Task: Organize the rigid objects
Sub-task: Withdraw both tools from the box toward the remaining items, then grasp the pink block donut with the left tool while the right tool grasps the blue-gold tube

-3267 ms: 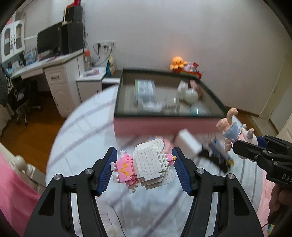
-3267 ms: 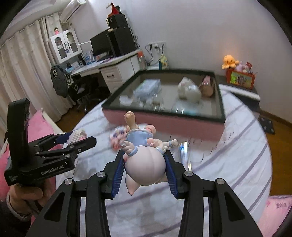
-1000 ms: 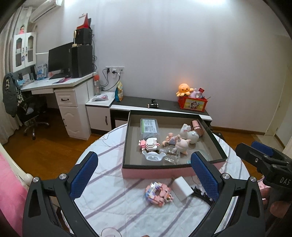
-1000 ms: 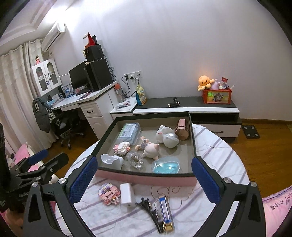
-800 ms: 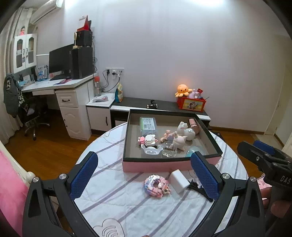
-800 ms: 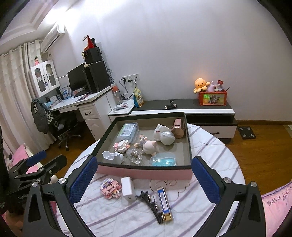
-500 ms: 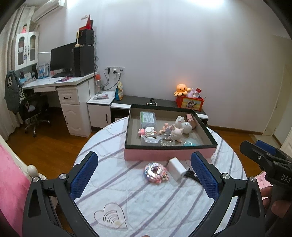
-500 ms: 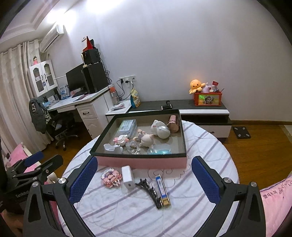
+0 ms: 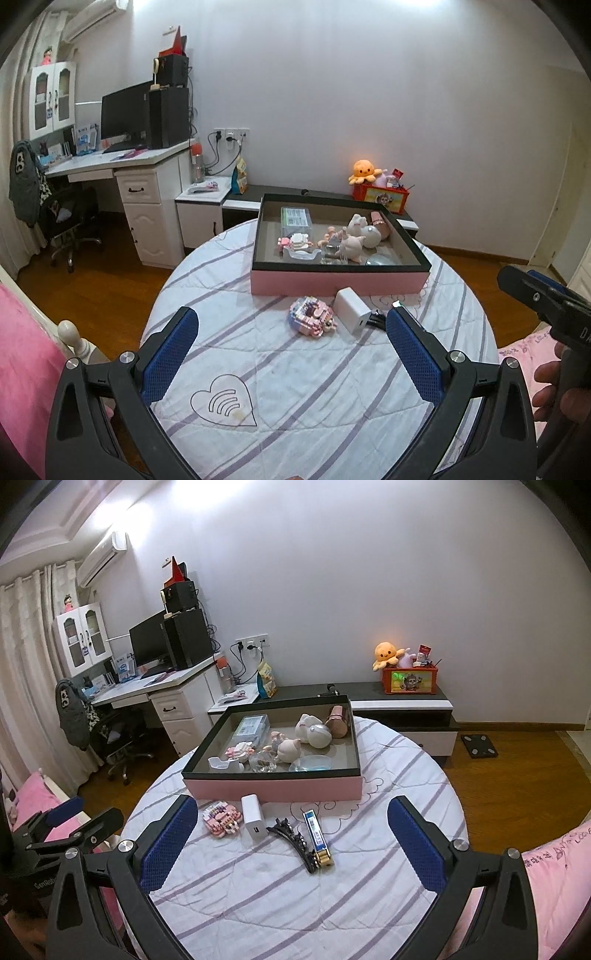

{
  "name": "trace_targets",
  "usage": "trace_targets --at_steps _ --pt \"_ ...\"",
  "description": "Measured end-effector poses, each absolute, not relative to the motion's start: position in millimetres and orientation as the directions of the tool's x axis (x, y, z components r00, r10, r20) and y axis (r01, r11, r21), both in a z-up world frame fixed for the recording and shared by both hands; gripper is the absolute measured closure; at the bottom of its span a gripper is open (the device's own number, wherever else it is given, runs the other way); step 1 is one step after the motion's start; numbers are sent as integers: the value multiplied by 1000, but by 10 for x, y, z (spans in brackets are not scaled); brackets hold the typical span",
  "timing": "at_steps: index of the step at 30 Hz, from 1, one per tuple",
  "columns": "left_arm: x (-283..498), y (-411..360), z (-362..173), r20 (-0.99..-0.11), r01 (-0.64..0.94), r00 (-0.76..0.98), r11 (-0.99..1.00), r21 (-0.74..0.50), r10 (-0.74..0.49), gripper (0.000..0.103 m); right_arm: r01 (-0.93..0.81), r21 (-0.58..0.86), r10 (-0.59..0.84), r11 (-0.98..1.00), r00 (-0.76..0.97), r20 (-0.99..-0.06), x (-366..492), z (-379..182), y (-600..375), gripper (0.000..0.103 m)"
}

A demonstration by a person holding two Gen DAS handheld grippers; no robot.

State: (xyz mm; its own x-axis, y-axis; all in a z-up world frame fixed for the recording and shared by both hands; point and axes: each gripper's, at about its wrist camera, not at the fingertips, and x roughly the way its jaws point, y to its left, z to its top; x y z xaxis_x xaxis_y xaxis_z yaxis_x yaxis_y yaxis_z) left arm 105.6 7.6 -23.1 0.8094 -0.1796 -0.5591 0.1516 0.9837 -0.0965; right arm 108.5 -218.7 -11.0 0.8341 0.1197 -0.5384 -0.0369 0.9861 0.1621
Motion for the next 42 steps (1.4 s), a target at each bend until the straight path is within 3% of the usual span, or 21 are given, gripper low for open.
trace_targets --at_steps 13,35,42 --pt "1046 58 -318 -576 153 798 984 -92 -178 0 -30 151 110 988 827 -552 1090 -150 -2203 0" --pt "1797 -113 -1017 -715 160 679 984 -79 -168 0 8 144 102 990 668 -737 1697 -928 -2373 0" --pt "2088 -187 -1225 -746 164 647 984 -65 -157 0 6 148 111 989 633 -766 1923 -1125 -2402 7"
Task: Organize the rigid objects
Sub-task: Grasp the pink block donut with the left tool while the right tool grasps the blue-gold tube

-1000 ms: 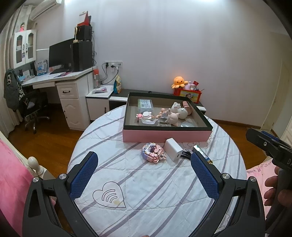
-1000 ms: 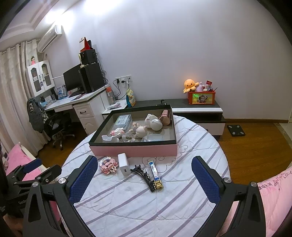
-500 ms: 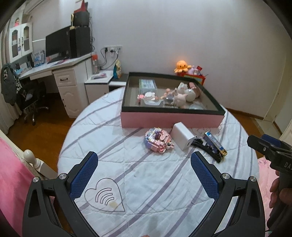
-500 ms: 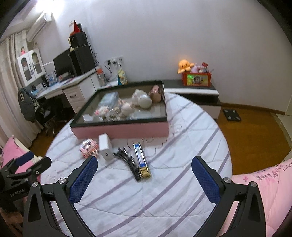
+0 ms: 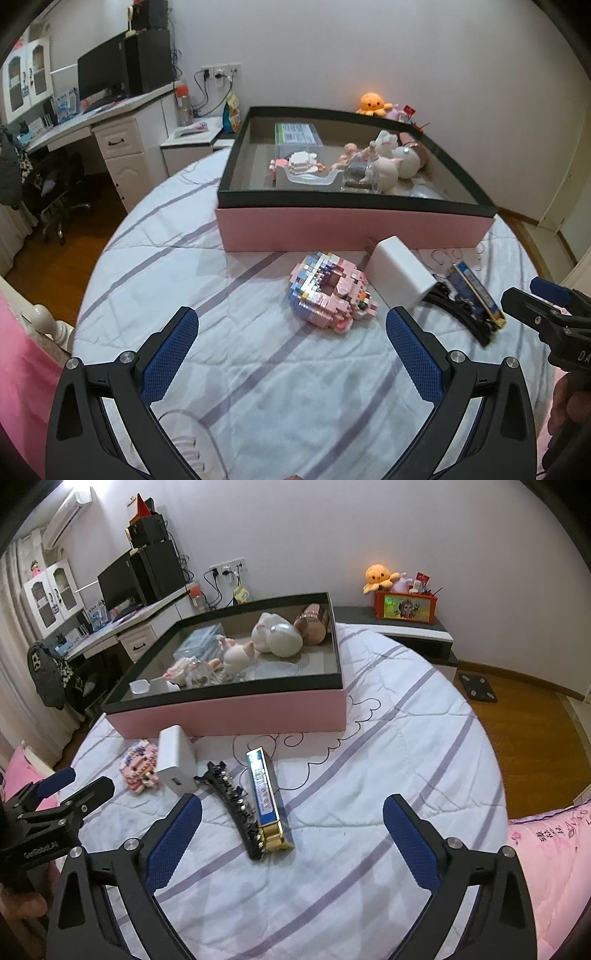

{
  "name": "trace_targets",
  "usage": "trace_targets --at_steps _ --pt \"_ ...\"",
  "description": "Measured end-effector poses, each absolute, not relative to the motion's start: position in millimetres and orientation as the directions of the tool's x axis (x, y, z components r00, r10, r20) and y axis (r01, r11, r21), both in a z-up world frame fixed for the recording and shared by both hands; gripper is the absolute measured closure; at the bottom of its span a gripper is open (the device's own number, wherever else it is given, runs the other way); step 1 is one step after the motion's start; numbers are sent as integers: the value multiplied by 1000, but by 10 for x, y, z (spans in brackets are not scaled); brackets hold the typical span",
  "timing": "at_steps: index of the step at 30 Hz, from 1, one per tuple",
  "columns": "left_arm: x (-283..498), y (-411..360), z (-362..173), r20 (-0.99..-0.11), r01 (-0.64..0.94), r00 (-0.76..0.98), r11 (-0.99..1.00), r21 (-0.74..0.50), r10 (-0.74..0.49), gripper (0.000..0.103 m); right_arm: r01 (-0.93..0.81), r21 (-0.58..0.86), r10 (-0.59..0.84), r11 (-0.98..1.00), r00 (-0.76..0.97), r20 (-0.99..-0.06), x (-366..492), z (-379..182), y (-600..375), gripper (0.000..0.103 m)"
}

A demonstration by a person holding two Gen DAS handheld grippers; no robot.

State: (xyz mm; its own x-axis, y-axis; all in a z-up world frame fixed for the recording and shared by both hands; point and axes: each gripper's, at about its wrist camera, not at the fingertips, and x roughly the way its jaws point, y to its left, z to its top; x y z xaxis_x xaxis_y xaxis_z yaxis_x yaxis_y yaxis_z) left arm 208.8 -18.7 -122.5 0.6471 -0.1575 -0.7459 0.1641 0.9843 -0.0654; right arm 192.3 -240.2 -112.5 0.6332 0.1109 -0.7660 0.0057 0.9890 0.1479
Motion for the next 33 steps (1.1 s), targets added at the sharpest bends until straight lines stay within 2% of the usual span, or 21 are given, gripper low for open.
trace_targets --at_steps 6,15,18,21,22,23,26,27,28,33 --pt "2260 -293 -1354 -764 186 628 982 -39 -150 0 -15 152 131 988 601 -788 2099 -1265 -2412 32" --pt "2440 -430 -1534 -793 230 590 973 -15 -152 1 -63 144 154 988 577 -802 2219 -1403 -2332 44" --pt "2454 -462 -1534 -793 258 583 966 -28 -178 10 -74 131 149 989 574 -805 2248 -1429 -2308 45" --pt "2422 -508 -1514 -785 290 586 957 -29 -201 31 -83 103 132 991 575 -808 2258 -1436 -2266 45" --pt "2409 -528 -1506 -784 299 587 954 -25 -204 42 -86 96 127 992 575 -808 2254 -1433 -2258 46" --pt "2396 -535 -1498 -782 302 589 953 -22 -205 45 -89 92 127 992 574 -809 2246 -1428 -2251 49" --pt "2391 -490 -1485 -780 297 585 953 -52 -225 46 -109 107 150 988 575 -804 2180 -1403 -2227 65" --pt "2378 -474 -1482 -779 294 584 954 -61 -230 46 -117 113 160 987 573 -804 2168 -1400 -2222 78" --pt "2366 -457 -1477 -778 291 583 954 -69 -234 46 -126 120 171 985 570 -803 2153 -1401 -2210 84" --pt "2322 -418 -1460 -776 280 585 957 -79 -235 46 -126 133 182 983 573 -799 2109 -1403 -2221 87"
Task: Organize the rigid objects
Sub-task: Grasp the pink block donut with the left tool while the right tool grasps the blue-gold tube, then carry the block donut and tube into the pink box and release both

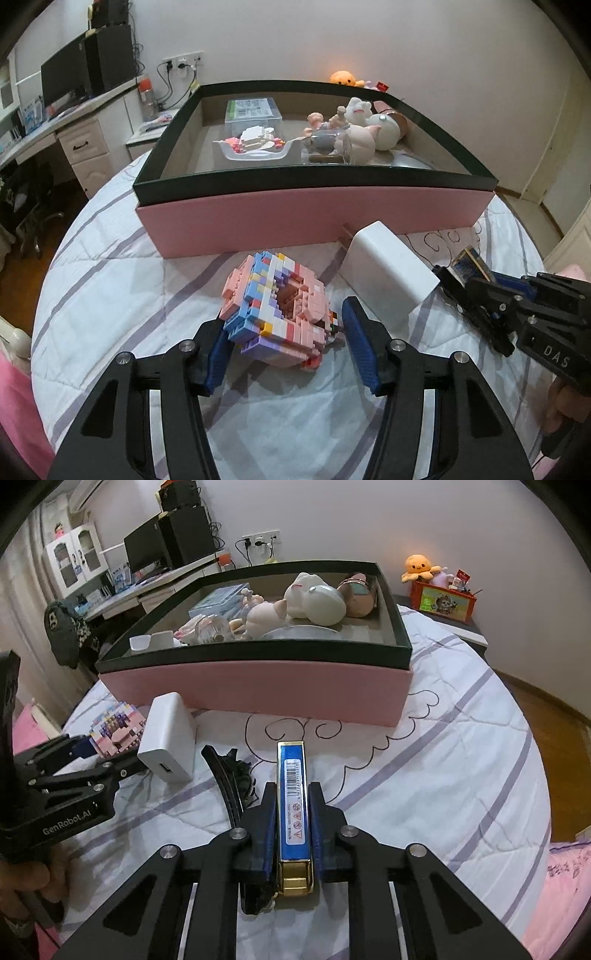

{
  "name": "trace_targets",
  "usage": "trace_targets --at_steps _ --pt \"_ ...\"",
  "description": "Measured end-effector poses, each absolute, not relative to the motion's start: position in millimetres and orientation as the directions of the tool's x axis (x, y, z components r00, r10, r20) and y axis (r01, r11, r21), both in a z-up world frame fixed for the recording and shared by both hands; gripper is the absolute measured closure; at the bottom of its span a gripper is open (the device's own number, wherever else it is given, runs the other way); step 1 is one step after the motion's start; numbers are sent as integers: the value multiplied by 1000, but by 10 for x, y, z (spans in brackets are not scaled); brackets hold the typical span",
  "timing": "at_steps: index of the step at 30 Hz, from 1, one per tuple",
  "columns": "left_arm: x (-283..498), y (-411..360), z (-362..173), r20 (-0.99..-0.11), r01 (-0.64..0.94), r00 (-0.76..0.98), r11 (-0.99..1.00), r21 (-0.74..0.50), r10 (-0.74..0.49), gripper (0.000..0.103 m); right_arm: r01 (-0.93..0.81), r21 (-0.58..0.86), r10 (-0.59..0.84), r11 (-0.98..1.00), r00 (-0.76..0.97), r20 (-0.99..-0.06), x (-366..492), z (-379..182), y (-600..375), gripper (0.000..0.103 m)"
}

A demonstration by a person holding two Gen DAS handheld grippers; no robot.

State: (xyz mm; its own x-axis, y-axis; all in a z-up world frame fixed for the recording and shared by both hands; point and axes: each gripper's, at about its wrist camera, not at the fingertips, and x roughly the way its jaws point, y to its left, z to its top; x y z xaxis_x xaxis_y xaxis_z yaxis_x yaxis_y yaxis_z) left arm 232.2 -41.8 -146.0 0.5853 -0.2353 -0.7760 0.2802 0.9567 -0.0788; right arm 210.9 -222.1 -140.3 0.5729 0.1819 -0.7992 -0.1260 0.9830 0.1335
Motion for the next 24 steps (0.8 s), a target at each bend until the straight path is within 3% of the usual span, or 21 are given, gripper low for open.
trace_targets --at_steps 24 --pt "2043 -177 -1096 -721 246 648 963 -107 -246 46 -121 182 216 976 663 -717 1900 -959 -2307 87"
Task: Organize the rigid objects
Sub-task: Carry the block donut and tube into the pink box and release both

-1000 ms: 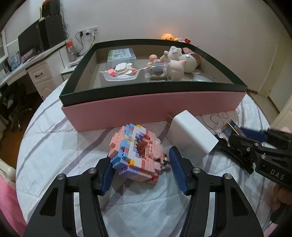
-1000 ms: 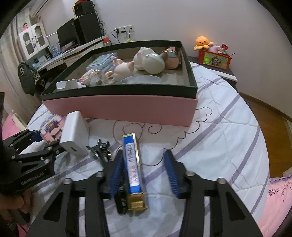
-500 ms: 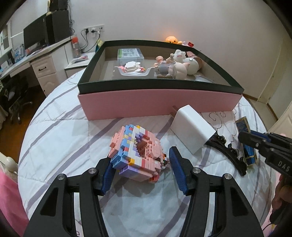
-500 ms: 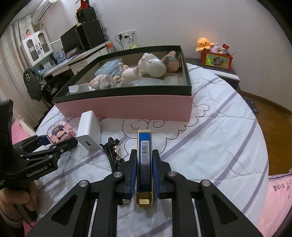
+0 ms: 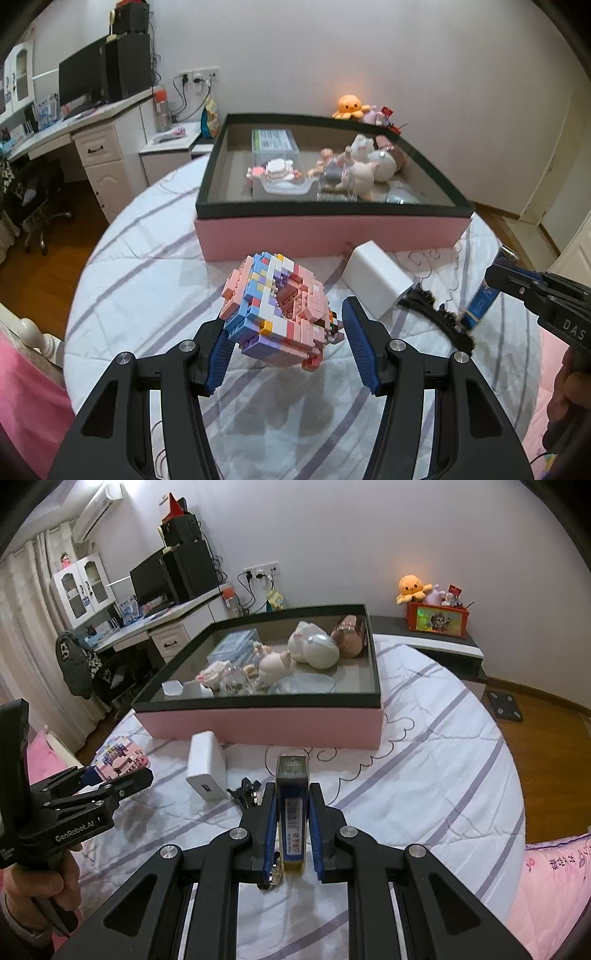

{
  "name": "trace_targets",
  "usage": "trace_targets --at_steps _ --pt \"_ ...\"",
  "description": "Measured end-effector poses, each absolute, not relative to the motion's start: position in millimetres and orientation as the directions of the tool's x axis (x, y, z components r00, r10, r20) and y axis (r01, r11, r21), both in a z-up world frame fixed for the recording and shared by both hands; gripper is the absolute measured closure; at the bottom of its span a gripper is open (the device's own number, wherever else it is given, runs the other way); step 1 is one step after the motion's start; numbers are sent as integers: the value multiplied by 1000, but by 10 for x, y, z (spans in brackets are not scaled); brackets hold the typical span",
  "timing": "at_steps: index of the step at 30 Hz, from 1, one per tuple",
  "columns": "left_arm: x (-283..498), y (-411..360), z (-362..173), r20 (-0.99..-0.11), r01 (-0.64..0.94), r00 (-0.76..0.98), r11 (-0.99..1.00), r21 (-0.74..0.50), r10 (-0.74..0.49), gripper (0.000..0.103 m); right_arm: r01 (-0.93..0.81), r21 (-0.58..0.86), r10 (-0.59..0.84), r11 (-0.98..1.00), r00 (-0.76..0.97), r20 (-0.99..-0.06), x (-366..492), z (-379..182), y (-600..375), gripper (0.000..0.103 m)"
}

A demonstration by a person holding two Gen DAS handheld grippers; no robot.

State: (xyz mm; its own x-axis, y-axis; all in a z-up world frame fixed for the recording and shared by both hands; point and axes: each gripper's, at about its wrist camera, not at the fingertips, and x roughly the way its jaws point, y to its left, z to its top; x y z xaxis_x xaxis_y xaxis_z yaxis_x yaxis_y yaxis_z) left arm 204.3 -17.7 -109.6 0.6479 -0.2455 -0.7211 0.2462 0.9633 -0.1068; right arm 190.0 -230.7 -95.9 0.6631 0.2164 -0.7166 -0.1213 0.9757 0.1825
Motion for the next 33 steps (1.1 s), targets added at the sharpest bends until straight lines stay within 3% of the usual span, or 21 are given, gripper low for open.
trace_targets --at_steps 20,33 --pt "2466 -191 -267 -564 268 778 958 -99 -276 46 -215 126 248 968 788 -564 2256 -147 -2192 87" --pt "3223 -571 -262 -578 308 753 945 -110 -313 46 -185 127 224 975 789 -572 2954 -200 -2277 87"
